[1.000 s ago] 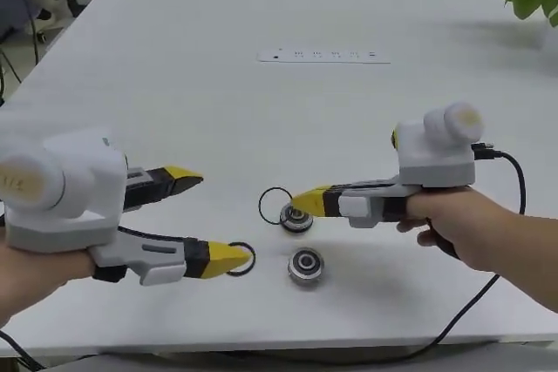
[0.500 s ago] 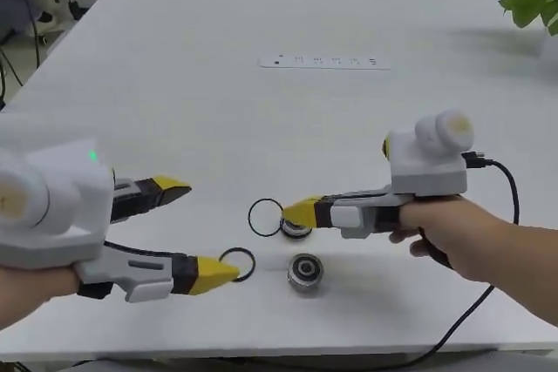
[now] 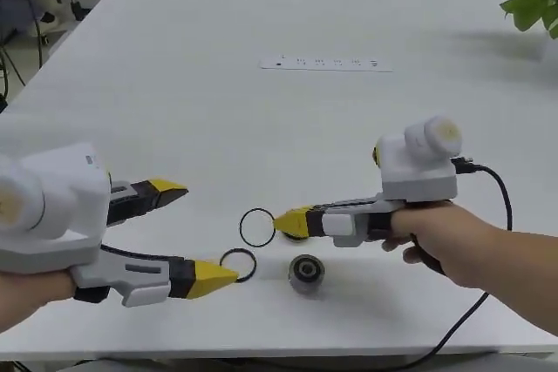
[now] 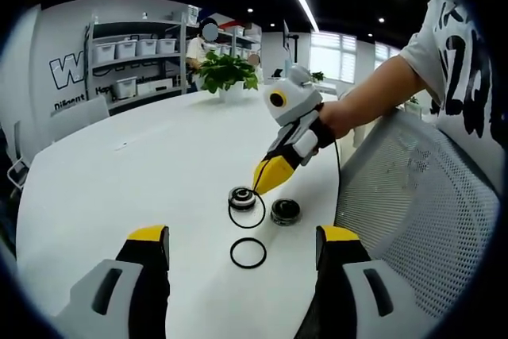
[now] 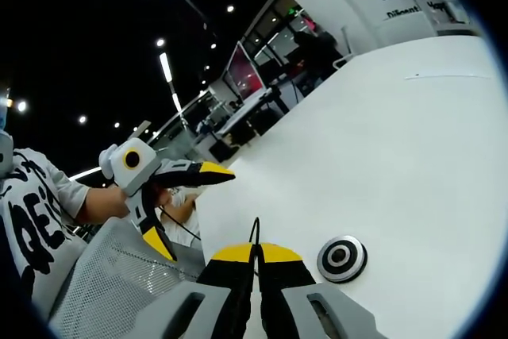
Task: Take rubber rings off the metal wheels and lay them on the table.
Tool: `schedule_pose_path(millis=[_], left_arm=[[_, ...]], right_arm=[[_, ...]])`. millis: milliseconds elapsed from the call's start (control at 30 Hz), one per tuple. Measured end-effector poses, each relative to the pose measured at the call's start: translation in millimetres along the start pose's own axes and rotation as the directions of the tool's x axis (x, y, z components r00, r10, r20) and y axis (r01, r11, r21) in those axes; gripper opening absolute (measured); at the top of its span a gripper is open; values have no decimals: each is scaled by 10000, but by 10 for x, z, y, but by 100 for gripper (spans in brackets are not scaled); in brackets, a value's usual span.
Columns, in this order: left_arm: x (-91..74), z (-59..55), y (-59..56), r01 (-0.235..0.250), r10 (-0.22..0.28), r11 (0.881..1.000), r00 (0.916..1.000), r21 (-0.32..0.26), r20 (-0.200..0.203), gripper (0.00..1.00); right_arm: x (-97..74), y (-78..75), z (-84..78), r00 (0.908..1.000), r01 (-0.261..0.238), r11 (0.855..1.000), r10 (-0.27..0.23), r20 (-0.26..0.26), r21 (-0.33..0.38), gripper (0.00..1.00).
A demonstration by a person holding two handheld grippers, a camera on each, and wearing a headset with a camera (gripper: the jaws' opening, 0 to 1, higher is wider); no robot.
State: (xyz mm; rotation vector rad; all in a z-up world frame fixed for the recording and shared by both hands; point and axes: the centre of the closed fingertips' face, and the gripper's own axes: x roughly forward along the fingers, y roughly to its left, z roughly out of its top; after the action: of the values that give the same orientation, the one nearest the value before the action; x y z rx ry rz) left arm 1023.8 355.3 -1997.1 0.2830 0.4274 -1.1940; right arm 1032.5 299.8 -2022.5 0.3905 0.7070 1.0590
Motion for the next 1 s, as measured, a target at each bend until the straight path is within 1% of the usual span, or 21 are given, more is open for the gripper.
schedule_pose_path(millis=[433,767,1000], left_arm=[[-35,-29,-5,-71,72,9999,9999,105,-86,75],[-56,-74,-44,-36,41,9997,9997,227,-220,75],[-83,-92,-46,-73,82,9994,9995,327,-289,76]], right_arm=[[127,67,-79,9991,-212,9998,214,-368,70,0],[198,82,-163,9976,-244,9997,250,-652,96,0],[223,73,-202,9967,-240,9997,247,-776,101,0]])
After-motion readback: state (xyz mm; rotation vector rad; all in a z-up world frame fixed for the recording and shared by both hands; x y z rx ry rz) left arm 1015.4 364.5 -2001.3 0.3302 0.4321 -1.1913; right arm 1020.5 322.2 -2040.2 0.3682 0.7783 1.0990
